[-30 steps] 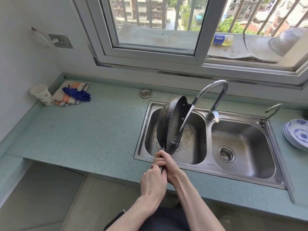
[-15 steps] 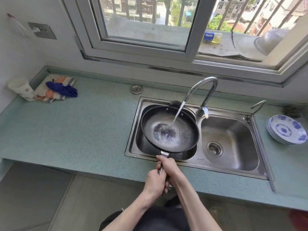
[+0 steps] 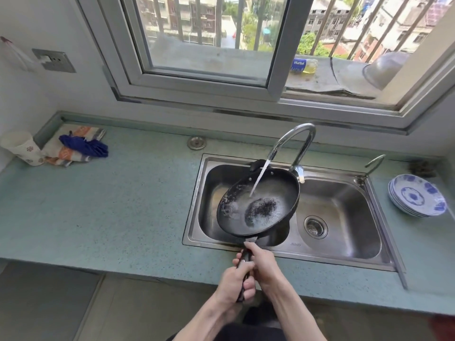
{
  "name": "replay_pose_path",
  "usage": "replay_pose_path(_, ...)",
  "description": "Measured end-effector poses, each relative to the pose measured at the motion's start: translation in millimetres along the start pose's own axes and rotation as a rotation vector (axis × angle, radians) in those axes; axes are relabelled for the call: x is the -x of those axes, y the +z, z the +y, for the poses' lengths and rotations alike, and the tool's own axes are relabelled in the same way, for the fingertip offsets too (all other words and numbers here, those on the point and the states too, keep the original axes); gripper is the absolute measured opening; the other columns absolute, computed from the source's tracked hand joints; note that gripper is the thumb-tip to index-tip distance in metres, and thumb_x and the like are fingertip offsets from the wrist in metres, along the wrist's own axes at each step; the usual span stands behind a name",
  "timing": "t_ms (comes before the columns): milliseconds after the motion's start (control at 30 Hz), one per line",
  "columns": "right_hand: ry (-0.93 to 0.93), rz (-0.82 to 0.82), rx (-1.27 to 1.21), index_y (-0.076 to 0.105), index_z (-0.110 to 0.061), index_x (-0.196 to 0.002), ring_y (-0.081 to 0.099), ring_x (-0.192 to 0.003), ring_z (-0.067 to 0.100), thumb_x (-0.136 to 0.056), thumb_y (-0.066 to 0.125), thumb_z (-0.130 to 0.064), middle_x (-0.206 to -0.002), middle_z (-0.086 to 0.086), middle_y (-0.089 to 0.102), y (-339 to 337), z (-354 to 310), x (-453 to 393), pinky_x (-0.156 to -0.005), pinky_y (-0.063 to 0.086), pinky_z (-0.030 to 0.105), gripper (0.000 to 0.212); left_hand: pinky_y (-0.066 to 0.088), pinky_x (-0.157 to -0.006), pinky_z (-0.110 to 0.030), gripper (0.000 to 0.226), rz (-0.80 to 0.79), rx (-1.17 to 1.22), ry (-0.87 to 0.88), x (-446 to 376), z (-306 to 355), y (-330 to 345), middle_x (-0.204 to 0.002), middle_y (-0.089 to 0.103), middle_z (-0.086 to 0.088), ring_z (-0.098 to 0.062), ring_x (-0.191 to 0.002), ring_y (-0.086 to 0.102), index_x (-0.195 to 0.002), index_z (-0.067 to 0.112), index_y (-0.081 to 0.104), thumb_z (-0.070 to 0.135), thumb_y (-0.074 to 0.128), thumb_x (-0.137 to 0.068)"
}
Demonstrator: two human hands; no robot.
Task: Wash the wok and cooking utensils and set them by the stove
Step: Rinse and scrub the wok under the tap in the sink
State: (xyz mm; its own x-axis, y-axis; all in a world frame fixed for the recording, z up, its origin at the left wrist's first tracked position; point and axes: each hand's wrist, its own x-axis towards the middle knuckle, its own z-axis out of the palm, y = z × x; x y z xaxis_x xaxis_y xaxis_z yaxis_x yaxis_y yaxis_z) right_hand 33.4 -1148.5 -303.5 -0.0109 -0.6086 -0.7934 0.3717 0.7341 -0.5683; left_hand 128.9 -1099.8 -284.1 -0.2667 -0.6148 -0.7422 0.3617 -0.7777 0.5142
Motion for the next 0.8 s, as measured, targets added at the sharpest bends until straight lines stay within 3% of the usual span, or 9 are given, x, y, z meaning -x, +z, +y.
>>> replay_pose_path(100, 0.105, -0.186, -0.278, 0.068, -0.008, -0.079, 0.063, -0.063, 0.022, -0.100, 0.062, -0.038, -0.073, 0.006, 0.061, -6.5, 3.1, 0.5, -0.059, 0.056, 0.028, 0.037, 0.012, -0.038, -0.019, 0.030, -0.095, 0.177, -0.058, 7.1, 4.5, -1.4, -0.047, 0.026, 0.005, -0.008, -0.031, 0.026, -0.067, 0.020, 0.051, 0.023, 0.057, -0.097)
replay_pose_path(167, 0.122, -0.224, -0.315, 0.065, -0.013, -0.075, 0.057, -0.062, 0.021, -0.101, 0.061, -0.040, -0.071, 0.002, 0.054, -1.9, 5.1, 2.1, -0.060, 0.052, 0.027, 0.037, 0.011, -0.036, -0.017, 0.029, -0.150, 0.307, -0.091, 11.0, 5.8, -2.1, -0.044, 0.026, 0.006, -0.007, -0.028, 0.025, -0.066, 0.019, 0.052, 0.021, 0.059, -0.094)
replay_pose_path(300, 0.017, -0.087, -0.033, 0.055, -0.013, -0.067, 0.052, -0.061, 0.022, -0.101, 0.059, -0.027, -0.064, 0.004, 0.056, 10.4, 10.2, -0.2, -0.057, 0.043, 0.031, 0.038, 0.016, -0.031, -0.016, 0.032, -0.286, 0.456, -0.139, 11.7, 7.0, -12.3, -0.041, 0.027, 0.007, -0.007, -0.027, 0.027, -0.066, 0.019, 0.048, 0.010, 0.069, -0.089)
replay_pose_path(400, -0.075, -0.009, 0.194, 0.056, -0.012, -0.064, 0.048, -0.051, 0.016, -0.100, 0.060, -0.026, -0.058, 0.004, 0.052, 11.0, 12.1, 1.3, -0.050, 0.040, 0.026, 0.039, 0.017, -0.032, -0.018, 0.036, -0.395, 0.518, -0.206, 10.5, 5.5, -22.6, -0.041, 0.028, 0.007, -0.008, -0.028, 0.029, -0.067, 0.020, 0.046, 0.007, 0.077, -0.079)
replay_pose_path(500, -0.092, 0.025, 0.260, 0.056, -0.012, -0.063, 0.048, -0.051, 0.017, -0.098, 0.060, -0.026, -0.064, 0.010, 0.051, 10.6, 15.5, -0.9, -0.048, 0.040, 0.027, 0.038, 0.025, -0.034, -0.021, 0.042, -0.367, 0.351, -0.248, 11.5, 7.5, -27.4, -0.045, 0.029, 0.009, -0.006, -0.032, 0.030, -0.069, 0.024, 0.037, 0.009, 0.074, -0.081)
replay_pose_path(633, -0.107, 0.037, 0.239, 0.051, -0.010, -0.071, 0.055, -0.049, 0.019, -0.102, 0.052, -0.018, -0.061, 0.007, 0.055, 8.2, 14.6, -2.9, -0.052, 0.044, 0.030, 0.032, 0.033, -0.046, -0.022, 0.017, -0.209, -0.066, -0.209, 15.5, 13.0, -28.2, -0.061, 0.042, 0.003, -0.009, -0.045, 0.037, -0.079, 0.020, 0.047, 0.011, 0.054, -0.092)
replay_pose_path(700, -0.108, 0.061, 0.236, 0.050, -0.007, -0.076, 0.055, -0.046, 0.019, -0.103, 0.050, -0.014, -0.059, 0.006, 0.055, 9.3, 14.3, -3.5, -0.049, 0.047, 0.029, 0.028, 0.030, -0.044, -0.024, 0.012, -0.137, -0.197, -0.121, 14.8, 13.7, -24.5, -0.061, 0.046, -0.001, -0.013, -0.045, 0.039, -0.085, 0.017, 0.047, 0.007, 0.052, -0.090)
replay_pose_path(800, -0.105, 0.093, 0.235, 0.050, -0.004, -0.078, 0.055, -0.044, 0.019, -0.103, 0.049, -0.010, -0.058, 0.008, 0.054, 14.9, 14.3, -1.9, -0.044, 0.048, 0.027, 0.026, 0.019, -0.042, -0.022, 0.013, 0.010, -0.394, 0.000, 9.3, 8.8, -18.6, -0.053, 0.039, 0.000, -0.014, -0.040, 0.032, -0.078, 0.017, 0.045, 0.008, 0.054, -0.074)
